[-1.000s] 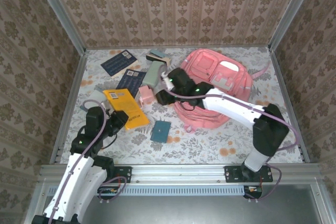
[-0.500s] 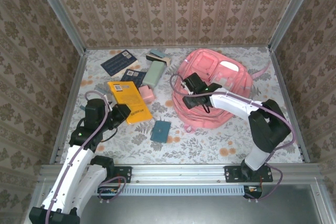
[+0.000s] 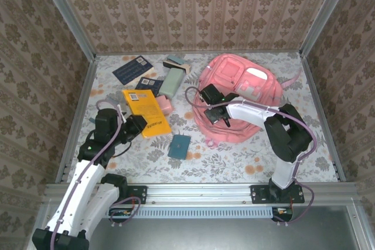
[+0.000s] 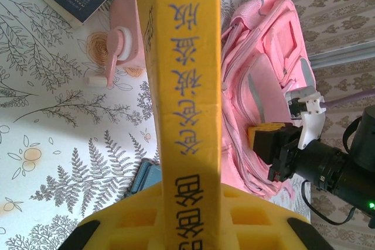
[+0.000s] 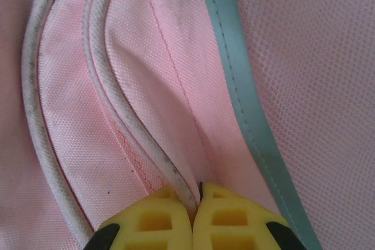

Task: Pack the student bag
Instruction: Open the student bag at the center of the table, then place the book in the student bag.

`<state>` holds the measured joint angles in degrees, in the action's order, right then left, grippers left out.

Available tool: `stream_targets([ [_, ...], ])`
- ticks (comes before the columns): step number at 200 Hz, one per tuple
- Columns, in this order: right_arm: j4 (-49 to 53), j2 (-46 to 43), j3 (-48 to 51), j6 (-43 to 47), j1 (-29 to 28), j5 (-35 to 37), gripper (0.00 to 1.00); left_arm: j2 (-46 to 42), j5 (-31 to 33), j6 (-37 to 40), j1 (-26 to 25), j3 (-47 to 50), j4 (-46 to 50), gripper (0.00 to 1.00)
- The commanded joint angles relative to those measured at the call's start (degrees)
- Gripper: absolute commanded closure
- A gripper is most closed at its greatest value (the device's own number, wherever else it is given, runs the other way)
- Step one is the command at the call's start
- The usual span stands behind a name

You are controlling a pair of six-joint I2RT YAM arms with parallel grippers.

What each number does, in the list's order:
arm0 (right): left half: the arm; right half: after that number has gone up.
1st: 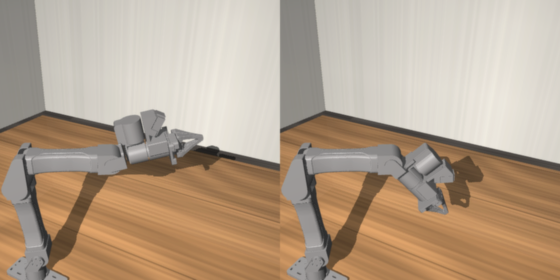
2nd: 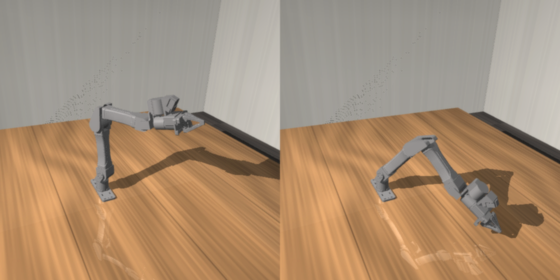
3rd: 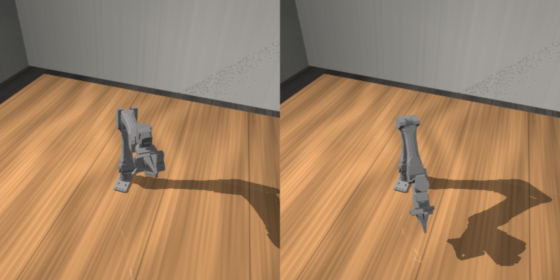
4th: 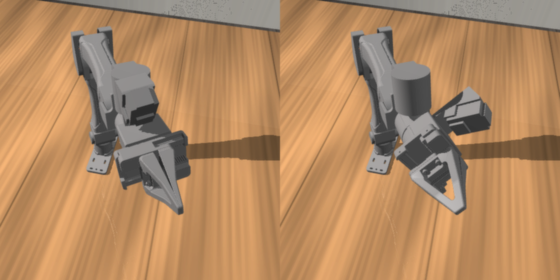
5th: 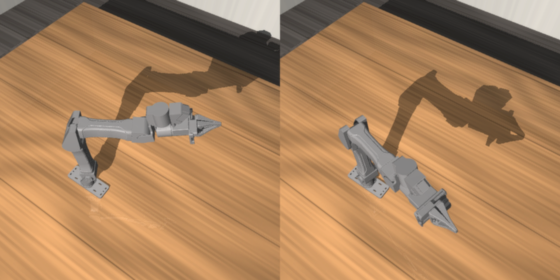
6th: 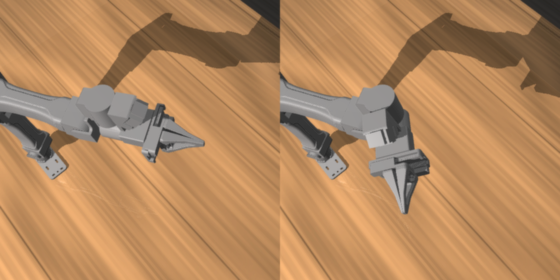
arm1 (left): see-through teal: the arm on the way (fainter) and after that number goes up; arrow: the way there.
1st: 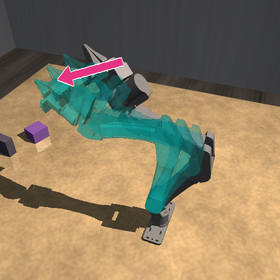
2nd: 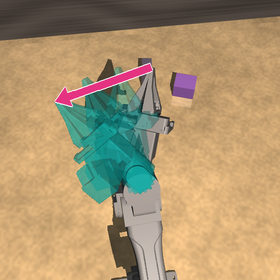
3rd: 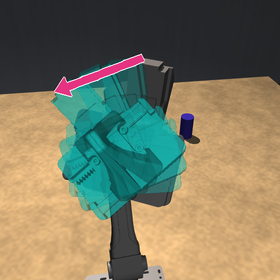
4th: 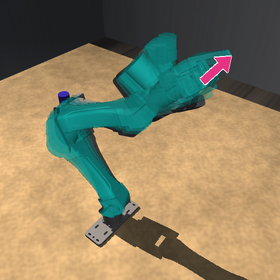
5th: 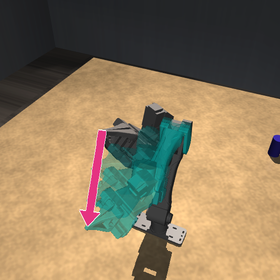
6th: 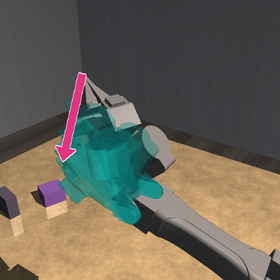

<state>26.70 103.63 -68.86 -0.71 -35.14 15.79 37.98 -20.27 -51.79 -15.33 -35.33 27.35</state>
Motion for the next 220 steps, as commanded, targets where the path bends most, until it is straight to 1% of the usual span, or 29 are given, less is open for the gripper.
stream_targets([
  [1,6.3,-0.8,-3.2,-4.6,-0.2,-3.1,1.0,0.7,-2.1,2.0,-0.4,-3.0,-5.6,1.0],
  [40,9.0,-5.6,-9.8,-10.2,0.3,-11.7,1.0,3.9,-3.0,1.1,-0.9,-3.1,-10.1,1.0],
  [73,12.2,-5.8,-17.2,-16.6,3.0,-18.6,1.0,7.7,-2.9,-0.6,-3.0,-3.5,-15.4,1.0],
  [102,12.1,-6.4,-20.8,-23.4,7.5,-27.5,1.0,11.7,-0.2,-1.9,-7.4,-4.3,-20.4,1.0],
  [119,10.3,-7.4,-21.4,-27.6,10.1,-32.7,1.0,14.2,3.8,-4.3,-10.4,-3.8,-25.5,1.0],
  [121,10.0,-7.5,-21.4,-28.0,10.3,-33.3,1.0,14.6,4.3,-4.7,-12.0,-3.6,-26.6,1.0],
  [125,9.6,-7.7,-21.4,-28.9,10.9,-34.4,1.0,15.4,5.0,-5.2,-13.5,-3.3,-28.6,1.0],
  [156,6.8,-8.7,-22.0,-34.7,13.7,-40.5,1.0,23.0,10.3,-5.8,-20.5,-5.9,-36.3,1.0],
  [179,4.5,-9.4,-21.7,-38.6,15.0,-43.5,1.0,28.7,12.2,-7.8,-23.0,-7.2,-43.2,1.0],
  [188,4.4,-9.5,-21.7,-40.1,15.5,-44.8,1.0,31.4,12.3,-8.8,-23.6,-7.7,-46.3,1.0],
  [197,2.2,-9.6,-21.8,-41.6,16.1,-45.9,1.0,34.3,12.4,-9.4,-24.3,-8.5,-49.1,1.0],
  [220,0.5,-9.7,-21.7,-44.0,17.3,-48.4,1.0,41.8,11.8,-9.7,-26.0,-13.1,-53.7,1.0],
])
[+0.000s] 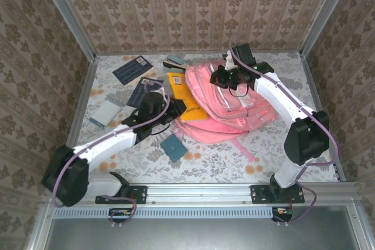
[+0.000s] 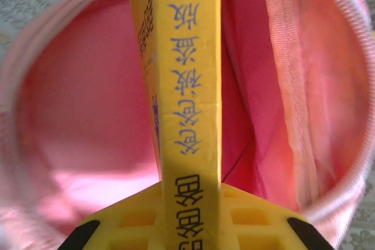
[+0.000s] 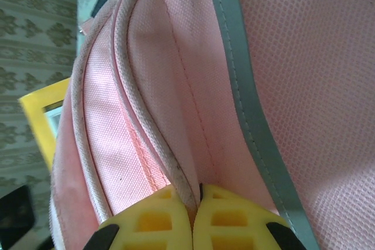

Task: Pack the student bag
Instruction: Place the book in the student bag.

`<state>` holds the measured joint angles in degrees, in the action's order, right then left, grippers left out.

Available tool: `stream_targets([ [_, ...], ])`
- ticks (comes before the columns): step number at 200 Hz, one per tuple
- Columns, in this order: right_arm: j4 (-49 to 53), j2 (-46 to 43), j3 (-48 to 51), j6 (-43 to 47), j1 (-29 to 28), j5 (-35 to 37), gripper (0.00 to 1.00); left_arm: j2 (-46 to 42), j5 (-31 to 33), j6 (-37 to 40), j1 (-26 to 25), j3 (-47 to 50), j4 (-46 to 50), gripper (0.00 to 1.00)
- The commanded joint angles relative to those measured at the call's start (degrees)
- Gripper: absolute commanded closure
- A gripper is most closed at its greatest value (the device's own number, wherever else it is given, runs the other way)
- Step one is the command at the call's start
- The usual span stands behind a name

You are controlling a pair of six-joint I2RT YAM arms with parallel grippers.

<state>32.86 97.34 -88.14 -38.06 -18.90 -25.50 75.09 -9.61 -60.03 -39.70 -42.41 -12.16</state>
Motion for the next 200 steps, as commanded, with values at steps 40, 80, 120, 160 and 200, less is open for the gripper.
stream_targets([
  [40,-8.8,-4.4,-1.3,-10.2,3.5,-10.1,1.0,15.4,-1.1,-5.2,-3.7,-11.5,-24.1,1.0],
  [80,-11.2,-4.9,0.6,-12.5,5.7,-12.0,1.0,23.0,-0.4,-8.1,-7.4,-14.2,-31.0,1.0],
  [120,-12.2,-3.6,0.0,-13.6,6.1,-13.5,1.0,33.1,0.2,-9.8,-10.5,-17.7,-33.9,1.0],
  [160,-12.8,-2.9,-0.7,-14.1,6.0,-14.6,1.0,41.9,0.8,-8.5,-12.6,-25.7,-26.8,1.0],
  [200,-11.3,-3.1,-0.3,-13.2,6.0,-14.7,1.0,46.2,2.0,-8.8,-13.1,-30.2,-20.1,1.0],
])
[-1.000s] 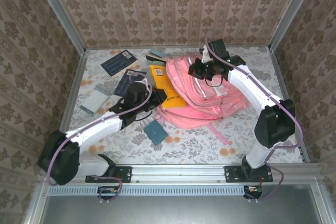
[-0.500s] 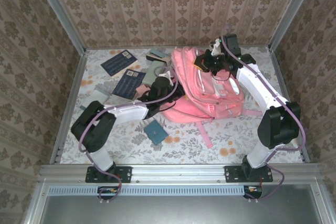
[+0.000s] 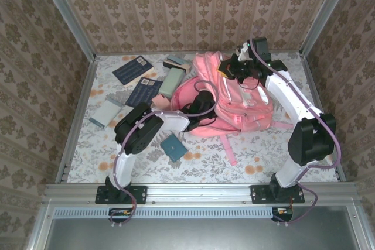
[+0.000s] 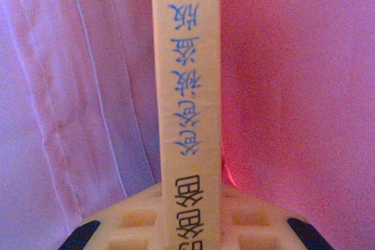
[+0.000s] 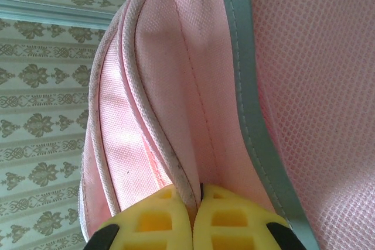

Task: Pack the student bag
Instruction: Place the book in the student bag, then move the book to the middle-left of the table.

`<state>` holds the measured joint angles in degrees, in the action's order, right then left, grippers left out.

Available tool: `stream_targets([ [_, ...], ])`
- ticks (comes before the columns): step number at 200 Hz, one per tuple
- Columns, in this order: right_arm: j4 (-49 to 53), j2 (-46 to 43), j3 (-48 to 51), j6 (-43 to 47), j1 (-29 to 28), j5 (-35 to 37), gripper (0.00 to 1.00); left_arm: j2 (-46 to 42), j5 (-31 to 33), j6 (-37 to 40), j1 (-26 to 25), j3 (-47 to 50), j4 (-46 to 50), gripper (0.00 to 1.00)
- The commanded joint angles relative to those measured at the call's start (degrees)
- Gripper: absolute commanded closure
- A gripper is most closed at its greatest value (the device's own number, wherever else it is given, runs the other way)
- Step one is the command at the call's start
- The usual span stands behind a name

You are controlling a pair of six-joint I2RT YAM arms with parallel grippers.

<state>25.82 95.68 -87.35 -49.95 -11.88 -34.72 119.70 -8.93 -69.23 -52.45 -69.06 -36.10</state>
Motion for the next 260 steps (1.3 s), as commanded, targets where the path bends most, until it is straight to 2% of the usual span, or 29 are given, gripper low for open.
stream_targets([
  [1,-4.2,-1.4,-1.0,-1.3,-1.0,-5.5,1.0,1.6,1.4,0.4,-0.4,-3.6,4.0,1.0],
  [8,-3.8,-1.5,-0.9,-0.9,-1.0,-5.2,1.0,1.4,1.5,0.8,-0.4,-4.1,5.5,0.96],
  [23,-3.0,-1.7,-0.9,0.1,-0.9,-4.7,1.0,0.4,2.0,1.9,-0.5,-4.7,10.0,0.74],
  [31,-2.4,-1.7,-0.9,0.8,-0.8,-4.3,1.0,-0.4,2.5,2.6,-0.6,-4.5,12.3,0.58],
  [45,-1.4,-1.9,-0.8,1.9,-0.6,-3.7,1.0,-2.6,3.5,3.4,-0.5,-3.3,14.9,0.39],
  [63,-0.6,-2.2,0.1,3.3,-0.2,-2.9,1.0,-5.9,4.7,4.4,-0.4,-1.3,18.2,0.24],
  [84,-0.5,-2.9,2.1,4.4,0.3,-2.1,1.0,-10.1,6.5,5.9,-0.4,0.3,24.5,0.12],
  [113,-0.4,-4.0,5.5,6.3,1.1,-0.8,1.0,-17.0,9.3,7.1,-0.1,3.8,31.9,0.05],
  [152,1.4,-4.8,10.0,10.3,2.0,1.8,1.0,-27.0,15.5,10.0,1.2,5.4,46.8,0.05],
  [197,2.2,-5.8,16.5,15.2,1.7,5.8,0.99,-38.1,19.6,13.3,4.0,8.4,58.0,0.05],
  [233,1.1,-5.9,20.1,16.9,0.5,7.8,0.91,-45.7,18.5,18.2,10.5,10.7,64.0,0.06],
  [248,0.5,-5.7,20.6,16.9,-0.3,8.0,0.78,-48.1,16.1,20.1,15.4,11.9,65.4,0.06],
  [260,-0.3,-5.7,20.7,16.9,-0.9,8.0,0.73,-49.1,13.7,22.7,19.0,12.9,64.9,0.07],
])
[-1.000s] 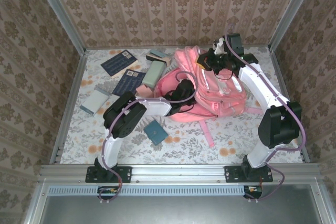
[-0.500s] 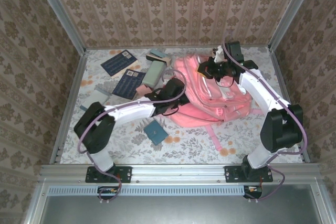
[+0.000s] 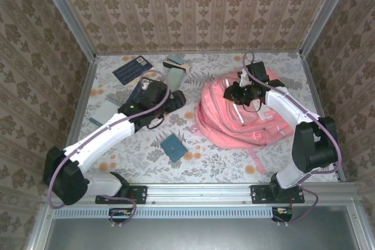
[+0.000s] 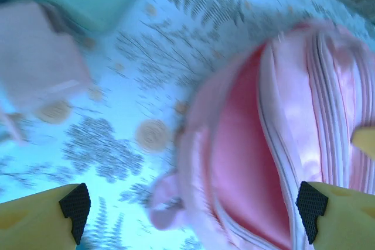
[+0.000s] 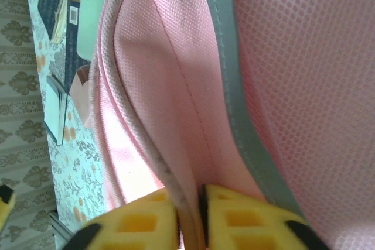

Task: Pack the student bag
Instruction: Move the book to the middle-left of the table.

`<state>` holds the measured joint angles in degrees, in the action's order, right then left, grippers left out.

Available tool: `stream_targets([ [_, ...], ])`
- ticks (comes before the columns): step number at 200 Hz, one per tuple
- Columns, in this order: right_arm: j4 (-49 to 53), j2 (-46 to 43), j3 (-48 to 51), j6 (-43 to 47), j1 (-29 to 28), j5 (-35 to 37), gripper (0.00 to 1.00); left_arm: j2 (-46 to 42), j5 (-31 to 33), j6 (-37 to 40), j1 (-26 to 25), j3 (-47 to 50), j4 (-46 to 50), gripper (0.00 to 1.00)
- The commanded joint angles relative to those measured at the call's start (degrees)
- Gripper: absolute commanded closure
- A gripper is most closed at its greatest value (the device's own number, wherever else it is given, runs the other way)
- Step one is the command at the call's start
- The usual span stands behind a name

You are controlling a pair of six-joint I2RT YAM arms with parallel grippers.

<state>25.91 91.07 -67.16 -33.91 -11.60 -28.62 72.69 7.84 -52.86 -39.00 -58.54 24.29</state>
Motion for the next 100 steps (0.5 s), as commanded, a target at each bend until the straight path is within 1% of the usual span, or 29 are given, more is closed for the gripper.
stream_targets([
  [1,-0.5,-1.1,0.5,0.9,-1.2,1.9,0.72,-2.3,-3.3,6.6,6.0,2.4,4.5,0.07],
  [13,-0.9,-1.2,0.1,0.8,-2.0,2.2,0.66,-2.2,-4.8,9.8,9.3,2.6,3.9,0.07],
  [20,-1.1,-1.0,-0.4,0.9,-2.5,2.3,0.63,-1.6,-6.1,11.3,11.4,2.5,3.5,0.09],
  [26,-0.9,-1.0,-0.9,1.0,-3.0,2.6,0.61,-0.9,-7.3,12.5,12.4,2.4,2.9,0.13],
  [28,-0.8,-1.0,-1.1,1.0,-3.1,2.7,0.61,-0.6,-7.7,12.9,13.9,2.4,2.6,0.14],
  [32,-0.6,-0.9,-1.5,1.1,-3.5,3.0,0.6,-0.1,-8.4,13.5,15.3,2.3,1.9,0.16],
  [45,-0.2,-0.8,-2.8,1.4,-4.6,3.9,0.57,2.3,-10.7,15.0,18.4,1.9,-0.2,0.24],
  [58,-0.4,-0.8,-3.7,1.4,-6.0,4.3,0.56,5.0,-12.4,15.9,20.9,1.7,-2.8,0.31],
  [63,-0.2,-0.7,-4.1,1.5,-6.6,4.6,0.56,6.2,-12.6,16.3,21.9,1.3,-3.6,0.36],
  [78,0.0,-0.6,-4.9,1.5,-8.8,5.6,0.55,10.6,-13.4,17.3,24.3,-0.4,-5.0,0.55],
  [89,0.2,-0.4,-5.6,1.7,-10.7,6.3,0.56,14.1,-14.6,17.8,25.9,-2.1,-5.8,0.67],
  [100,0.7,-0.1,-6.3,1.7,-12.5,7.1,0.56,17.5,-15.5,18.5,27.4,-4.4,-6.3,0.81],
])
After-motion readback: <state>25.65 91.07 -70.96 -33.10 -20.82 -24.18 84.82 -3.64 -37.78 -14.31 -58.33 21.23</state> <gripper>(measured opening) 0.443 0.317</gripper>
